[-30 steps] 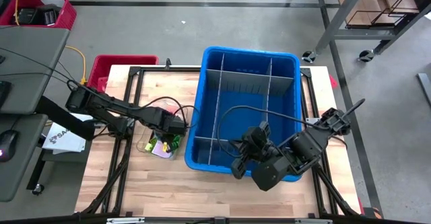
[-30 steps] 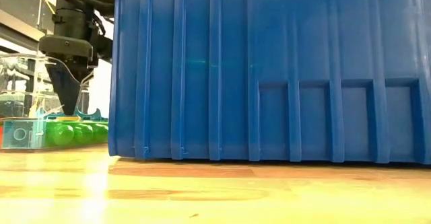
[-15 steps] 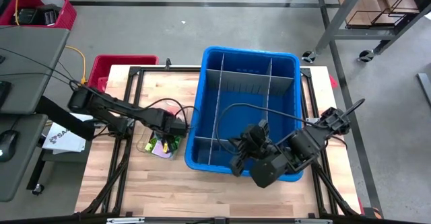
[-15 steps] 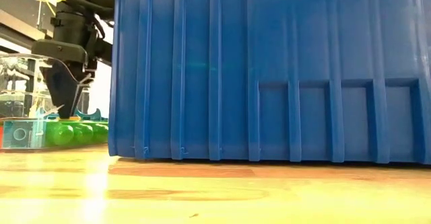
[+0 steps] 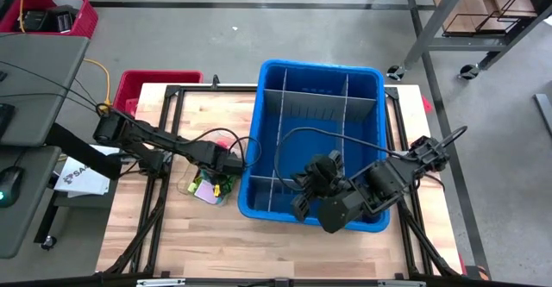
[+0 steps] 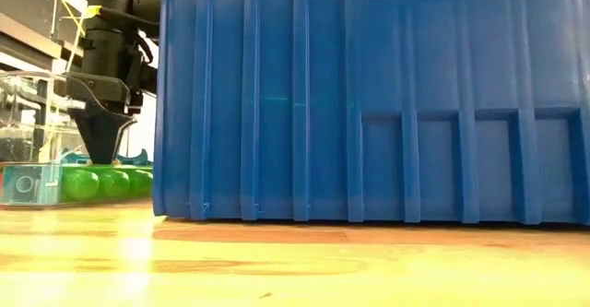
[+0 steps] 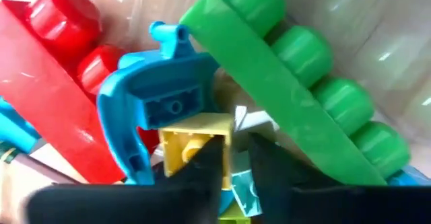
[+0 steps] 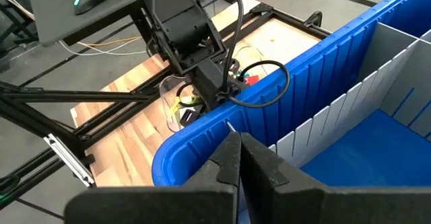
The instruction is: Sort blocks
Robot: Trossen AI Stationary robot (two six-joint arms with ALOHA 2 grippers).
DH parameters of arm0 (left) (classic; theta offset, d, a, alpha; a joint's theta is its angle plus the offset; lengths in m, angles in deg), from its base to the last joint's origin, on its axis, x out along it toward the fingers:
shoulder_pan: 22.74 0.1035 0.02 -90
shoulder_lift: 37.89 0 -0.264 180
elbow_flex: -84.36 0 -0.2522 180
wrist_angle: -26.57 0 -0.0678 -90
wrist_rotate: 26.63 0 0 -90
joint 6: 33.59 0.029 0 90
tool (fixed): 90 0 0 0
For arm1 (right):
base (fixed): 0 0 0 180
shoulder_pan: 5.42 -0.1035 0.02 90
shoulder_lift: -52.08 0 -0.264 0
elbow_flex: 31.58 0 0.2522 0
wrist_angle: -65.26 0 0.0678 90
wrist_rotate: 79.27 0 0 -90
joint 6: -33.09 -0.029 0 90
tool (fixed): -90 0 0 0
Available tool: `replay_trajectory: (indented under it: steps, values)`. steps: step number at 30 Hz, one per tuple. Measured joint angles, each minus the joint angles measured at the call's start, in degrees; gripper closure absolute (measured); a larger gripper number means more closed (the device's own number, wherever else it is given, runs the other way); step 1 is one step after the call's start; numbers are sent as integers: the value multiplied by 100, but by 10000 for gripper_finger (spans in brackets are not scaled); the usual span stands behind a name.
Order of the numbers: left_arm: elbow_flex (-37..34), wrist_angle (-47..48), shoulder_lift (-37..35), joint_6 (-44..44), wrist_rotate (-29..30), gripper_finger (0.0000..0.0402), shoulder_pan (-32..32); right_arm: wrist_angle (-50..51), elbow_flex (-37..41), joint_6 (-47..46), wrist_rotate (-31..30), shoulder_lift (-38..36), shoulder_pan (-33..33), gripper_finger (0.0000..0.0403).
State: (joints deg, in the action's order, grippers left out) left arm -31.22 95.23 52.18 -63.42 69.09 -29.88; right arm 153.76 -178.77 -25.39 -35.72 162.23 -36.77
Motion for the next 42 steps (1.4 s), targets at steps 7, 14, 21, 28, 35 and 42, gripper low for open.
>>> replay_trajectory:
  steps: [7,14,21,28,35,42]
  values:
    - [-27,194,-304,19,15,398,-1,0,0,0,2,0,-2,403]
    - [113,713,-1249,-47,-164,400,-2,0,0,31,15,0,-2,403]
    - [964,448,-2257,277,-225,401,-2,-98,0,273,-57,-16,-109,403]
    - [2260,-1464,-2230,658,39,401,-4,-455,0,609,-968,-224,-558,403]
    - [3664,-1985,-641,1470,125,401,245,-516,0,603,-1856,-337,-951,403]
    - [4958,-1819,968,1778,260,382,547,-614,0,603,-2145,-354,-1178,403]
